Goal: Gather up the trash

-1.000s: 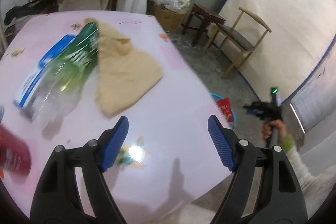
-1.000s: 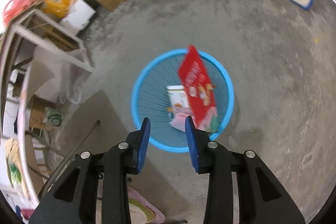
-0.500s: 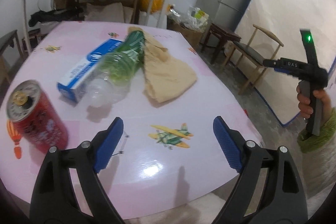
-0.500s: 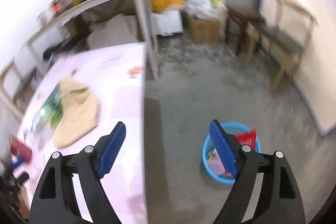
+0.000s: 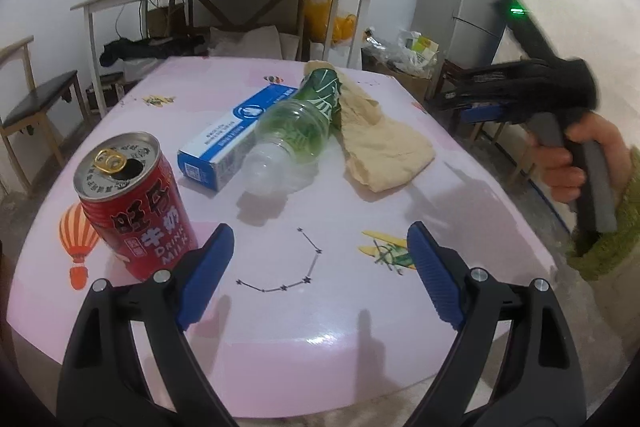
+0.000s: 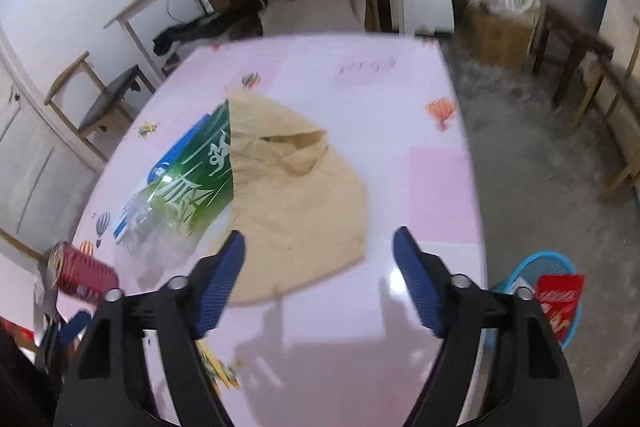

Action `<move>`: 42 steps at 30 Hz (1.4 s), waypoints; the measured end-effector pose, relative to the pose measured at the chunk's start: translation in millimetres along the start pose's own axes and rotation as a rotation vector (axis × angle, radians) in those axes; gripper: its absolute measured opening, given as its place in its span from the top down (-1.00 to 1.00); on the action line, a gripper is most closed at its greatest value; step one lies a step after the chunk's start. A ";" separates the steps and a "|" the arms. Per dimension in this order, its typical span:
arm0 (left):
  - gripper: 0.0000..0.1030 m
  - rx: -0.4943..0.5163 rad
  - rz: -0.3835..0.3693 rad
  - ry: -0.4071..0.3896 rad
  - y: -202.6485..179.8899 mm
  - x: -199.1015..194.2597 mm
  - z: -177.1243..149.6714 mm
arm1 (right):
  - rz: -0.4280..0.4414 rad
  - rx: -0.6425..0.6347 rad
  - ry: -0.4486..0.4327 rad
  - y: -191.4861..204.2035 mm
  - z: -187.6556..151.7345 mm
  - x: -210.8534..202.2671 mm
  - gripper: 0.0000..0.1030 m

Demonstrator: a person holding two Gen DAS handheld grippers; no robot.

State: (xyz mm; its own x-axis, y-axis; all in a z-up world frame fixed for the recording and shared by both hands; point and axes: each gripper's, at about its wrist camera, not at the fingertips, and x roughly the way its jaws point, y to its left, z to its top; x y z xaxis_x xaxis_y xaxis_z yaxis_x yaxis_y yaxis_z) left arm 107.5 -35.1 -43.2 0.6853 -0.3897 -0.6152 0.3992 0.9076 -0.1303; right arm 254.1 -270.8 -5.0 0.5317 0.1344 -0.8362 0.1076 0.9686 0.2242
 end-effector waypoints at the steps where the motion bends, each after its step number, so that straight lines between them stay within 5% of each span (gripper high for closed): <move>1: -0.63 0.006 0.007 -0.004 0.3 1.4 0.0 | 0.008 0.013 0.018 1.2 4.0 11.2 -0.24; 11: -0.62 0.013 -0.017 -0.020 4.9 15.1 -0.5 | -0.012 0.087 0.070 -11.7 46.4 76.9 0.17; 16: -0.30 -0.001 -0.050 0.003 6.1 25.0 -2.2 | -0.016 0.065 0.079 -10.2 58.7 96.0 0.33; 23: 0.11 0.006 -0.091 0.030 2.1 36.7 -2.5 | -0.075 -0.042 0.094 2.9 56.2 99.9 0.88; 32: 0.39 0.036 -0.115 0.047 -8.9 38.9 -3.0 | -0.127 -0.033 0.121 -4.8 21.3 72.1 0.91; 42: 0.65 0.098 -0.153 0.069 -25.9 34.4 -10.2 | -0.046 0.065 0.161 -19.7 -38.6 32.1 0.92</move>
State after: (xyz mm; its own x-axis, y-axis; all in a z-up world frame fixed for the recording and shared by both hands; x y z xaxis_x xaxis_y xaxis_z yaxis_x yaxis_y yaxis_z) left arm 114.6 -70.4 -68.9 0.5697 -0.5073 -0.6466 0.5554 0.8175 -0.1520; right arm 236.6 -277.5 -55.6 0.3842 0.1269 -0.9145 0.1856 0.9597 0.2111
